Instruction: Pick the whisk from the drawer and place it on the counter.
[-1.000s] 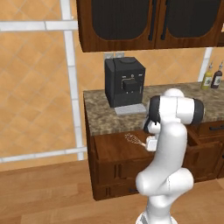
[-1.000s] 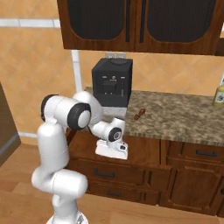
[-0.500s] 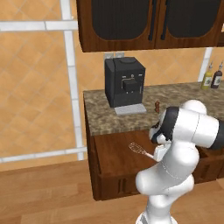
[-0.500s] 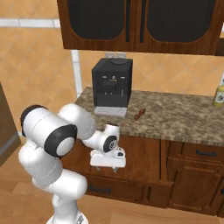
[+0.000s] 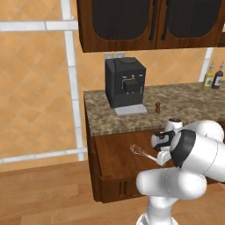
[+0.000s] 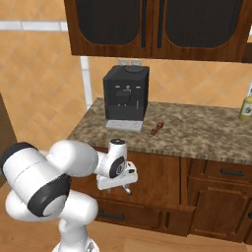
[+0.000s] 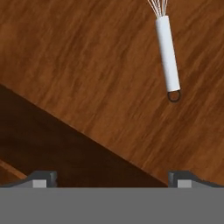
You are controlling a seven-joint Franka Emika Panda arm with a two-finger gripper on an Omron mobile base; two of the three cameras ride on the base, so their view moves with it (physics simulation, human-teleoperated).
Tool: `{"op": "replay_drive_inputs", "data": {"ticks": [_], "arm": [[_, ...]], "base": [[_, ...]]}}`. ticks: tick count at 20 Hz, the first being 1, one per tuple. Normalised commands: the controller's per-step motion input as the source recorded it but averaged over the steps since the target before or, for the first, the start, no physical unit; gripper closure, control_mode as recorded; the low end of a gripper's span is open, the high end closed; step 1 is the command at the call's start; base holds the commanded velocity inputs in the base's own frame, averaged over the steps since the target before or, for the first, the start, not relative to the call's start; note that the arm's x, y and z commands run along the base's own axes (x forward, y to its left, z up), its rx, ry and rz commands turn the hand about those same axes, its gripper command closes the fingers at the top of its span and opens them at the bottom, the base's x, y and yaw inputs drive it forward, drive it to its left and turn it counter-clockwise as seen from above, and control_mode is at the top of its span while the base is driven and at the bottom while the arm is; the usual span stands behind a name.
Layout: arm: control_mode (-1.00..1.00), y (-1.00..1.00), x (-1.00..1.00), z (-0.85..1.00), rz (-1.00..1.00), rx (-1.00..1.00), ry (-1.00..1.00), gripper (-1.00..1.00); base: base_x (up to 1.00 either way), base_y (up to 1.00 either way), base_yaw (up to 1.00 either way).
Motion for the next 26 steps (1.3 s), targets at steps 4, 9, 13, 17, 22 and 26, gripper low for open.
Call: {"op": "replay_drive_inputs", "data": {"ticks": [4,9,13,17,22,26], "arm": [[-1.00,0.00,0.54,0.00,0.02,0.07,0.00,-1.00],[-1.00,0.00,0.71,0.00,0.00,0.10,0.01,-1.00],[-1.00,0.00,0.18,0.01,-0.01,0.06,0.00,-1.00],[-1.00,0.01,0.04,0.38,-0.05,0.03,0.00,-1.00],[-1.00,0.19,0.55,0.07,-0.08,0.01,0.02,-1.00],[-1.00,0.10,0.57,-0.30,-0.04,0.00,0.04,-1.00]], "base": [[0.00,0.00,0.00],[0.00,0.00,0.00],[0.00,0.00,0.00],[0.00,0.00,0.00],[0.00,0.00,0.00],[0.00,0.00,0.00]]}}
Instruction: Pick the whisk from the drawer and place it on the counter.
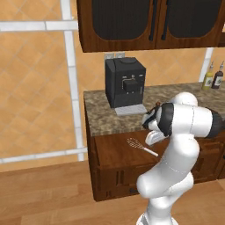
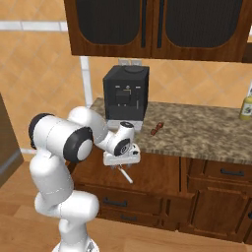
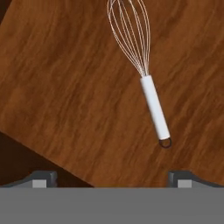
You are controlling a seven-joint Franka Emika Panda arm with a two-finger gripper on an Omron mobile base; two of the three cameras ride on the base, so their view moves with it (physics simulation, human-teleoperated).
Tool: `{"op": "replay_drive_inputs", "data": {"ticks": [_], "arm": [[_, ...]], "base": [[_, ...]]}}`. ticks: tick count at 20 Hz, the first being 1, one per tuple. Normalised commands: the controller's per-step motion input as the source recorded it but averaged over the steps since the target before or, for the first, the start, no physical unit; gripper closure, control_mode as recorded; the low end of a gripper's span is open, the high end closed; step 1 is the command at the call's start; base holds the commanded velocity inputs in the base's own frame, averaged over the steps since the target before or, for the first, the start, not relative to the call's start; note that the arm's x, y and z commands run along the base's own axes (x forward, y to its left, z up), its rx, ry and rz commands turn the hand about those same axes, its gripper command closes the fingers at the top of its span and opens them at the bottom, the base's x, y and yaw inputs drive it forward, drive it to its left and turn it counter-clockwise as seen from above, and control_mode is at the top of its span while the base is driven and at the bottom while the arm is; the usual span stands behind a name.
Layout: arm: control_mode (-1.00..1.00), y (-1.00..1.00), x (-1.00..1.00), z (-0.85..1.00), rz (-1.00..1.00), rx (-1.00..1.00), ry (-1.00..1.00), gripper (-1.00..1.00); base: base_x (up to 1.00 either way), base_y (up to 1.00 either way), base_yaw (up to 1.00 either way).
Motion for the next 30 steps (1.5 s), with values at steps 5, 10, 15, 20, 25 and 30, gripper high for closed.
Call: {"op": "replay_drive_inputs", "data": {"ticks": [5,10,15,20,25,30], "arm": [[-1.00,0.00,0.31,-0.52,-0.02,0.00,0.00,-1.00],[-1.00,0.00,0.49,-0.59,0.00,0.00,0.00,-1.00],[-1.00,-0.05,0.49,-0.54,0.00,0.00,0.00,-1.00],[-1.00,-0.06,0.29,-0.63,0.00,0.00,0.00,1.00],[-1.00,-0.01,0.05,-0.53,0.00,0.00,0.00,1.00],[-1.00,-0.02,-0.45,0.61,0.14,0.00,-0.04,1.00]], "base": [[0.00,0.00,0.00],[0.00,0.00,0.00],[0.00,0.00,0.00],[0.00,0.00,0.00],[0.00,0.00,0.00],[0.00,0.00,0.00]]}}
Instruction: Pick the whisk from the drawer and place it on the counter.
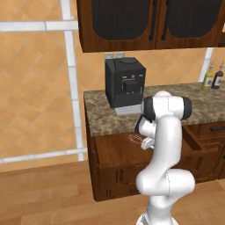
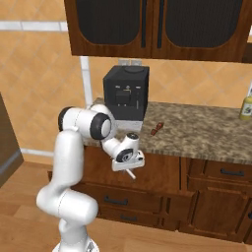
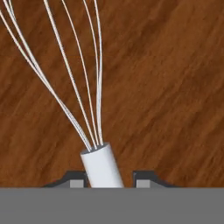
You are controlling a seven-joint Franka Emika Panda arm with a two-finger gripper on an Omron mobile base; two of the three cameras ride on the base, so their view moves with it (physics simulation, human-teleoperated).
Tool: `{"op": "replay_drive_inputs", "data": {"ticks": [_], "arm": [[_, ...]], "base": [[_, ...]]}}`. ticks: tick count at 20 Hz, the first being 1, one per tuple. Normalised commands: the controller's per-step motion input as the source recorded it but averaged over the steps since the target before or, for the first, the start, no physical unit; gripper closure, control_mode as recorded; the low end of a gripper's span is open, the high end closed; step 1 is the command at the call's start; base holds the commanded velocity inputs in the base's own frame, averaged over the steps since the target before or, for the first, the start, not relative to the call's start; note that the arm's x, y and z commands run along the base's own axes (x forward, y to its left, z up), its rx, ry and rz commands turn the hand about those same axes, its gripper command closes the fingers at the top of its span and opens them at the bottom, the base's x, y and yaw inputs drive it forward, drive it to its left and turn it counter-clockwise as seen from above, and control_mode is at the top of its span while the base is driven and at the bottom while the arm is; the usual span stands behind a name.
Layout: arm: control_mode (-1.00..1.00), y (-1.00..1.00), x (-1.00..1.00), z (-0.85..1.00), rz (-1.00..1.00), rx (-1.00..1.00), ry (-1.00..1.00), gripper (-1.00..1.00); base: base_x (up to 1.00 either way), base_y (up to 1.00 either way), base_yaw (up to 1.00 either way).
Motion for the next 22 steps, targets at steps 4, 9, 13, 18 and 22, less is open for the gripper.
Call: {"op": "replay_drive_inputs", "data": {"ticks": [4,9,13,18,22], "arm": [[-1.00,0.00,-0.10,1.00,0.29,0.00,-0.16,1.00],[-1.00,0.00,-0.10,1.00,0.27,-0.01,-0.21,1.00],[-1.00,0.00,0.15,1.00,0.13,0.00,-0.05,1.00],[-1.00,0.00,0.59,1.00,0.02,0.00,0.01,1.00],[-1.00,-0.04,0.88,0.87,0.00,0.00,0.02,1.00]], "base": [[0.00,0.00,0.00],[0.00,0.00,0.00],[0.00,0.00,0.00],[0.00,0.00,0.00],[0.00,0.00,0.00]]}}
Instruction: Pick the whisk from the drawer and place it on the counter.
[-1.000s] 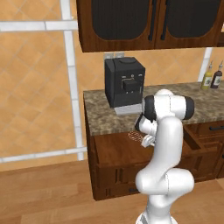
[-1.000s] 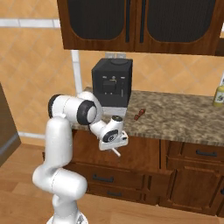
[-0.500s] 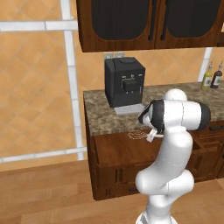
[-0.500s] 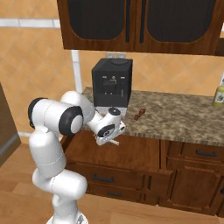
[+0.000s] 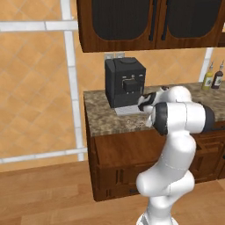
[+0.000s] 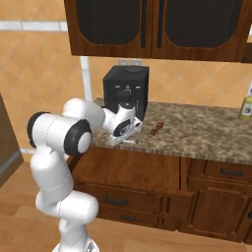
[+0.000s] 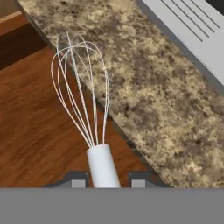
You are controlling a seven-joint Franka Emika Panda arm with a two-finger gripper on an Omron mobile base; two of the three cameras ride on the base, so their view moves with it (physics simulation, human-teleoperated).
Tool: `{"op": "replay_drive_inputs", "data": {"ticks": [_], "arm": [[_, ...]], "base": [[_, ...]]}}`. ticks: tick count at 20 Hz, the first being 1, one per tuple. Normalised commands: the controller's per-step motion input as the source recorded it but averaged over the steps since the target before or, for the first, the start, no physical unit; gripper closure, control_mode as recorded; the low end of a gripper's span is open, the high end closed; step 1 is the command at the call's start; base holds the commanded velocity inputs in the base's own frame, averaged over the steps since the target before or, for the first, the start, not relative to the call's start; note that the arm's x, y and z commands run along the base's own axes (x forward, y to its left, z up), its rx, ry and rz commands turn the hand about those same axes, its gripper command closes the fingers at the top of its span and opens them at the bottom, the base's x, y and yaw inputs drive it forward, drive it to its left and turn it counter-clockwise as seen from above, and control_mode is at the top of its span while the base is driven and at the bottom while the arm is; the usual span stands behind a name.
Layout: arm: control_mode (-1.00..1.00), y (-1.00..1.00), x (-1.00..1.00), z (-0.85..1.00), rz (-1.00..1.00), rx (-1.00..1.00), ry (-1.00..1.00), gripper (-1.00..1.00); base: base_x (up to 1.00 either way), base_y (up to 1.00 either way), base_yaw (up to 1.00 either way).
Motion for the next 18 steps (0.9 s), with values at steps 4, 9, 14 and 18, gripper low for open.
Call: {"op": "replay_drive_inputs", "data": {"ticks": [4,9,14,18], "arm": [[-1.00,-0.14,0.92,0.28,0.00,0.01,0.00,1.00],[-1.00,-0.04,0.82,-0.30,0.00,0.00,-0.03,1.00],[-1.00,0.00,0.51,-0.76,0.00,0.00,-0.09,1.00],[-1.00,0.00,0.19,-0.31,0.00,0.00,-0.15,-1.00]], "base": [[0.00,0.00,0.00],[0.00,0.00,0.00],[0.00,0.00,0.00],[0.00,0.00,0.00]]}}
